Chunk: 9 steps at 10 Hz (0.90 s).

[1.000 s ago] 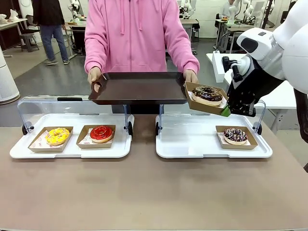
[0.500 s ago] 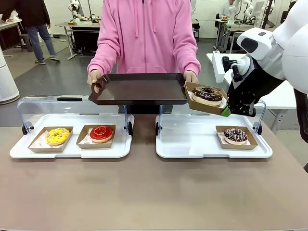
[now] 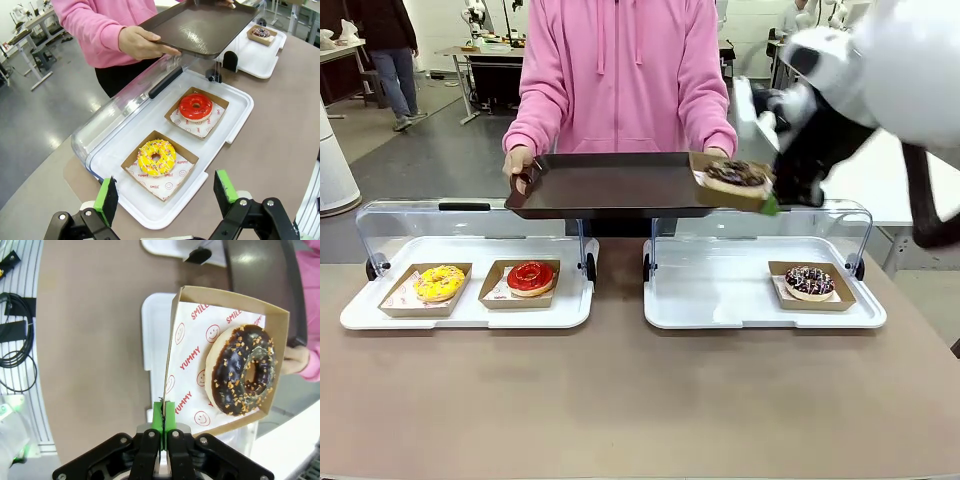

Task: Provide the desired donut to the person.
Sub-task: Place the picked Paper togo box onto the Handle tray extended by the person.

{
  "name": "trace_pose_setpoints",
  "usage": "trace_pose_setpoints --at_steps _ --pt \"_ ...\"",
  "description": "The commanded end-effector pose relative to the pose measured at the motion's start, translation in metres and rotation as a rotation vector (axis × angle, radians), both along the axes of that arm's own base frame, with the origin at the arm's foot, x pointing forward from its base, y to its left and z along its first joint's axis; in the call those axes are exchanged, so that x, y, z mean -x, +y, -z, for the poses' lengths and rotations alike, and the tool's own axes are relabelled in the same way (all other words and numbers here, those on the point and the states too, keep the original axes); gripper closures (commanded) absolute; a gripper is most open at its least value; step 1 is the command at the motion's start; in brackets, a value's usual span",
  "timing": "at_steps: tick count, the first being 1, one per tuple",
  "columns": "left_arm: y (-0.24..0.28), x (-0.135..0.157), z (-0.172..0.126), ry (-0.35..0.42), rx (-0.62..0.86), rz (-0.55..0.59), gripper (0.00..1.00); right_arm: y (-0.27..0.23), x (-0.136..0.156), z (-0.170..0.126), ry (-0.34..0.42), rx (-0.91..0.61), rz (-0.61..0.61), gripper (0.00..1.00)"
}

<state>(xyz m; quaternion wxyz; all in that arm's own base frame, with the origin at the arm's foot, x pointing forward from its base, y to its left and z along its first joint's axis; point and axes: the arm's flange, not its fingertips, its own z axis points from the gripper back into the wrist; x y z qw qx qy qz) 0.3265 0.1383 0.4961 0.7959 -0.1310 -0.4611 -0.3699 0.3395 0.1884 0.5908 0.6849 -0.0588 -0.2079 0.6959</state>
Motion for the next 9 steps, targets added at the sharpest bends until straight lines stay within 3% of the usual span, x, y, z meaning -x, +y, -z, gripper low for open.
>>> trace_pose_setpoints --at_steps 1,2,5,9 --pt "0.002 0.0 0.001 -0.004 0.004 0.011 0.0 0.056 -0.056 -0.041 0.054 0.08 0.069 0.98" --pt "0.002 0.0 0.001 -0.004 0.004 0.011 0.0 0.076 -0.075 -0.044 0.08 0.095 0.059 0.98" --pt "0.002 0.0 0.001 -0.004 0.004 0.011 0.0 0.123 -0.137 -0.029 0.033 0.131 0.131 0.98" --pt "0.002 0.0 0.001 -0.004 0.004 0.011 0.0 0.137 -0.184 0.041 -0.024 0.157 0.037 0.98"
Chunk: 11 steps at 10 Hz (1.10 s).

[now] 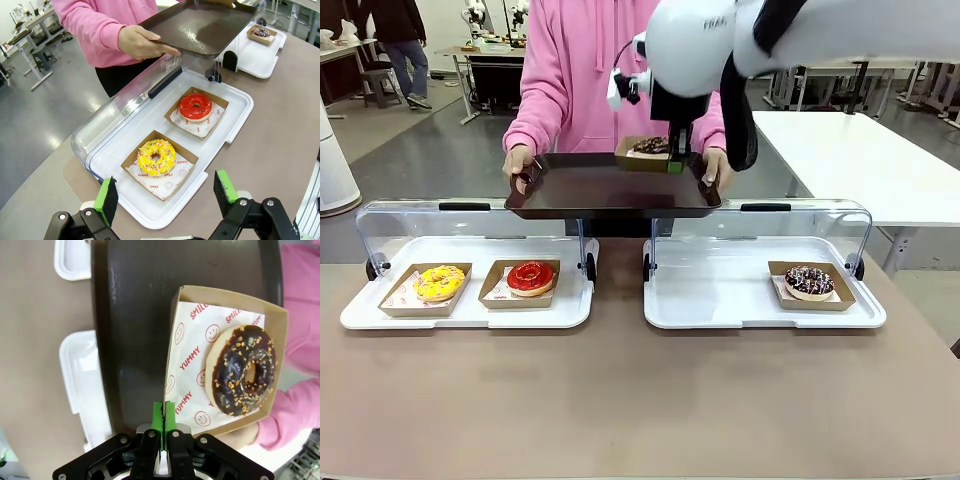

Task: Provide the desired donut to the person.
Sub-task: Place the picked Paper togo box onto the Handle tray extended by the person.

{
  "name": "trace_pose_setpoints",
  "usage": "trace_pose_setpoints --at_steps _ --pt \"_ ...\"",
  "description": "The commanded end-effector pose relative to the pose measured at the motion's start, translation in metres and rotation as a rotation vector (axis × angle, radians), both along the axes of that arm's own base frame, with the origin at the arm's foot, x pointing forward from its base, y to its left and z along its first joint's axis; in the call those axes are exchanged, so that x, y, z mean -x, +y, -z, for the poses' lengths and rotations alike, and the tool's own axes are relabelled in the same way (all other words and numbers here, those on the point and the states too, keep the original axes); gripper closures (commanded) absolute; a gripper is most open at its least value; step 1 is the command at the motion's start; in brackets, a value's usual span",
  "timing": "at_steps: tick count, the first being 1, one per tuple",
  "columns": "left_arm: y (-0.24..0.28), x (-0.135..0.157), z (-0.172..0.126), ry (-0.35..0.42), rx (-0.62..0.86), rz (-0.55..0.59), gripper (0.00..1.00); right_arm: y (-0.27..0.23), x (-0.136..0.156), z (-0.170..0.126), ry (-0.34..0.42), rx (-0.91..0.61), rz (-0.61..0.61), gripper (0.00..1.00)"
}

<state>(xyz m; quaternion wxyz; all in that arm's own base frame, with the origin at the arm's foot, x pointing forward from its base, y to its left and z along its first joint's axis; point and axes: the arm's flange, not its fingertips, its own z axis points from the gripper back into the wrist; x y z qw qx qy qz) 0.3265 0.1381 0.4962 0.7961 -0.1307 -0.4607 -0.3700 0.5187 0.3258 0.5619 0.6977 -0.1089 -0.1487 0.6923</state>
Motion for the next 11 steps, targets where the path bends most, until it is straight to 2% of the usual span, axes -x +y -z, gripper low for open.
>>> trace_pose_setpoints --at_steps 1,3,6,7,8,9,11 --pt "0.002 0.0 0.002 -0.005 0.005 0.011 0.0 -0.002 -0.013 0.028 -0.038 0.038 -0.013 0.98" --pt "0.002 0.0 0.002 -0.005 0.005 0.011 0.0 -0.007 -0.017 0.036 -0.046 0.037 -0.036 0.98" --pt "0.002 0.0 0.002 -0.005 0.005 0.011 0.0 -0.018 -0.015 0.039 0.006 0.04 -0.052 0.98" --pt "0.002 0.0 0.002 -0.005 0.005 0.011 0.0 -0.02 -0.016 0.04 0.045 0.013 -0.074 0.42" --pt "0.002 0.0 0.002 -0.005 0.005 0.011 0.0 -0.025 -0.017 0.036 0.056 0.002 -0.069 0.39" --pt "0.002 0.0 0.002 -0.005 0.005 0.011 0.0 -0.027 -0.016 0.032 0.056 -0.001 -0.066 0.0" --pt "0.002 0.0 0.002 -0.005 0.005 0.011 0.0 -0.03 -0.016 0.027 0.074 -0.003 -0.068 0.0"
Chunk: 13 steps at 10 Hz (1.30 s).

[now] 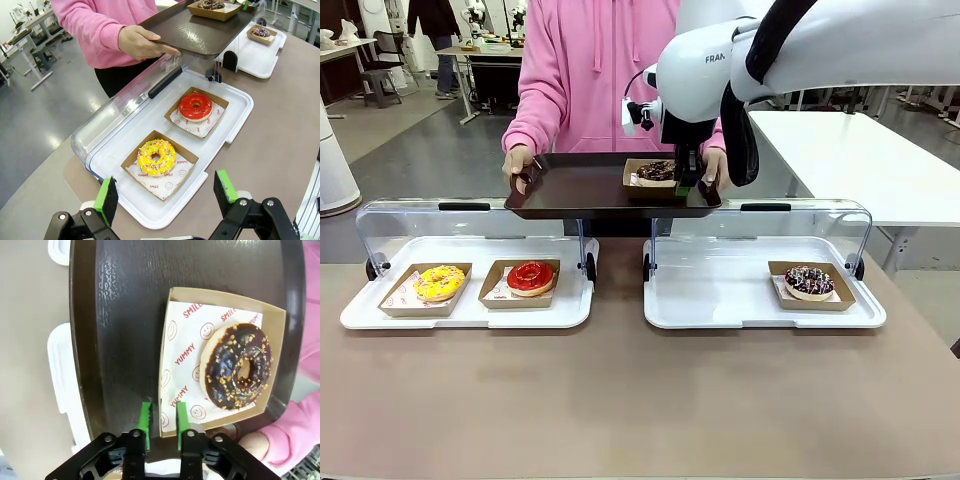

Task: Provide the desired donut to the person.
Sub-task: Place the picked Paper togo box onto the Handle tray extended by the person, then pick up and lift the Paper togo box containing the Donut pointed at by the person.

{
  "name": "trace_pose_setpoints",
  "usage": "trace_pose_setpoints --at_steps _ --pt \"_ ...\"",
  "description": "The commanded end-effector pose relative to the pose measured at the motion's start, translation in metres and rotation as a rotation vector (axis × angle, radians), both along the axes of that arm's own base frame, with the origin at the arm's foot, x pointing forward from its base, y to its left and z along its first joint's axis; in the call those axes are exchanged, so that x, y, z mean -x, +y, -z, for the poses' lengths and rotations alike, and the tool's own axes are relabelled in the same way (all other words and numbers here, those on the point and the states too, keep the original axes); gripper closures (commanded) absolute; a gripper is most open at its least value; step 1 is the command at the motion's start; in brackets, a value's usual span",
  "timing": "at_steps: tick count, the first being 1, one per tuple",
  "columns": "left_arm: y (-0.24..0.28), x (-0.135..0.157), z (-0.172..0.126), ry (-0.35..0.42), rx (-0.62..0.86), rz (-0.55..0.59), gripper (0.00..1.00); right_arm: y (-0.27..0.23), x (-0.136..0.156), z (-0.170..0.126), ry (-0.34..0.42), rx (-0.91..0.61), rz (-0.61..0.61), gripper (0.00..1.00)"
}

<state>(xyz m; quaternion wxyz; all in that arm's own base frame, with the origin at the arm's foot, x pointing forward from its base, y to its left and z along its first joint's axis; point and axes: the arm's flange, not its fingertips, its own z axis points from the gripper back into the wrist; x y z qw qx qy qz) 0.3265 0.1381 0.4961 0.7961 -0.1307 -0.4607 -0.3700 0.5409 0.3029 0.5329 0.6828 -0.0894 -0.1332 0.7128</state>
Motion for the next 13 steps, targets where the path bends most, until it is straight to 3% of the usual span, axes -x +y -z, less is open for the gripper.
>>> trace_pose_setpoints --at_steps 1,3,9,10,13 --pt "0.002 0.0 0.001 -0.005 0.005 0.012 0.0 -0.007 0.007 -0.003 0.044 0.0 -0.015 0.15" --pt "0.002 0.0 0.001 -0.005 0.005 0.012 0.0 -0.006 0.006 -0.005 0.063 -0.014 -0.024 0.0" --pt "0.002 0.0 0.001 -0.005 0.005 0.012 0.0 -0.005 0.008 -0.014 0.102 -0.024 -0.02 0.0" --pt "0.002 0.0 0.001 -0.005 0.005 0.012 0.0 -0.001 0.007 -0.006 0.067 -0.016 -0.026 0.0" --pt "0.002 0.0 0.001 -0.005 0.005 0.012 0.0 -0.001 0.007 -0.006 0.067 -0.016 -0.026 0.0"
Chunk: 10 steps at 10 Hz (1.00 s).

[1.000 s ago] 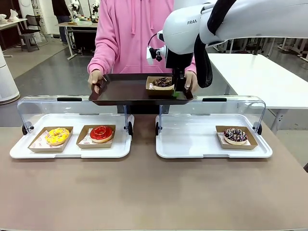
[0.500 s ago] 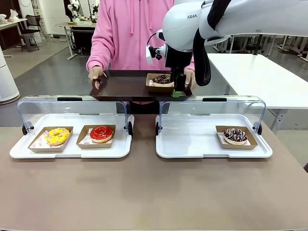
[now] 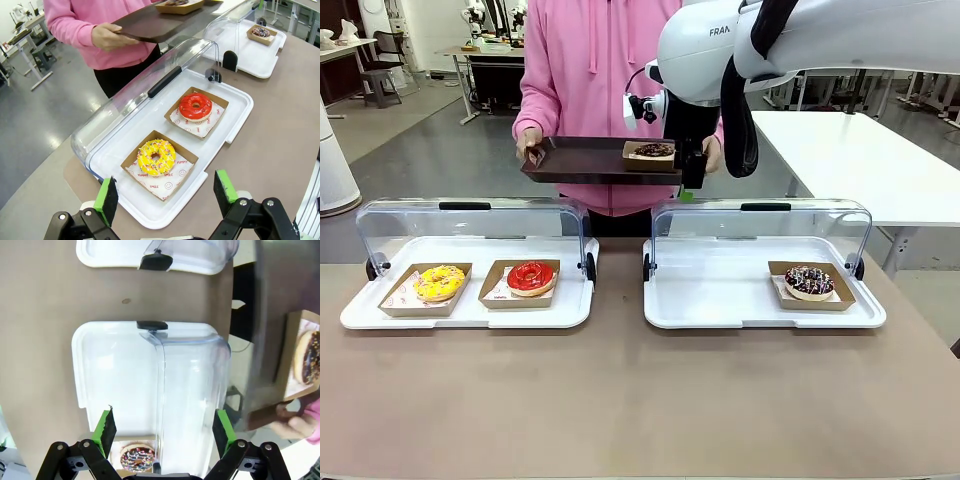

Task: Provide the desired donut to the person.
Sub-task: Pick up and lift the Paper togo box containing the Donut pointed at by the person.

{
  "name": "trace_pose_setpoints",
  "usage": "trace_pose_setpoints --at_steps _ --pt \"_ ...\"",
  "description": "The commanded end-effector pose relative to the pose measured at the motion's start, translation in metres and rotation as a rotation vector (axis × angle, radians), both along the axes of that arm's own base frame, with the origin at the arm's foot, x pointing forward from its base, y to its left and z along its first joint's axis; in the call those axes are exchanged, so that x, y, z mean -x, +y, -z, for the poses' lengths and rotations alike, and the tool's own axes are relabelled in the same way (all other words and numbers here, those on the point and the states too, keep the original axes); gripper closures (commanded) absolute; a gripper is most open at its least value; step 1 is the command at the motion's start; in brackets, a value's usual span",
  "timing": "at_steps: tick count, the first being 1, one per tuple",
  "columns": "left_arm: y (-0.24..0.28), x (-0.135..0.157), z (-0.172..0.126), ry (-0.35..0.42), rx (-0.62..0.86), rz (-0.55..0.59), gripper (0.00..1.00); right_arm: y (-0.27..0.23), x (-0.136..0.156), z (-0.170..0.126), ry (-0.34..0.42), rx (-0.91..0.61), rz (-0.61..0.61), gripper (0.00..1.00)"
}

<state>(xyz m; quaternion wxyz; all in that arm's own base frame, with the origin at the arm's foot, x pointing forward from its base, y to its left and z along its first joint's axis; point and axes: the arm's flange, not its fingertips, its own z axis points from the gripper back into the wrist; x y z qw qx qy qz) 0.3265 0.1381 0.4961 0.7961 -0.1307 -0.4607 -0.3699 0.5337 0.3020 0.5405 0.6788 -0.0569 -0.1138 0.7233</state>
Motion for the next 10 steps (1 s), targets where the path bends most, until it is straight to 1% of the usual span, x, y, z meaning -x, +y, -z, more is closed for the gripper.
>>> trace_pose_setpoints --at_steps 1,7,8,9,10 --pt "0.002 0.0 0.001 -0.005 0.005 0.012 0.0 0.0 0.0 0.001 -0.007 -0.003 -0.001 0.0" --pt "0.002 0.0 0.001 -0.005 0.005 0.012 0.0 0.0 0.0 0.0 0.0 0.0 0.0 0.0" --pt "0.002 0.0 0.001 -0.005 0.005 0.012 0.0 -0.04 0.011 -0.015 0.012 -0.056 0.037 0.0" --pt "0.002 0.0 0.001 -0.005 0.005 0.012 0.0 -0.081 0.03 -0.023 0.061 -0.11 0.032 0.0" --pt "0.002 0.0 0.001 -0.005 0.005 0.012 0.0 -0.125 0.057 -0.029 0.086 -0.178 0.041 0.0"
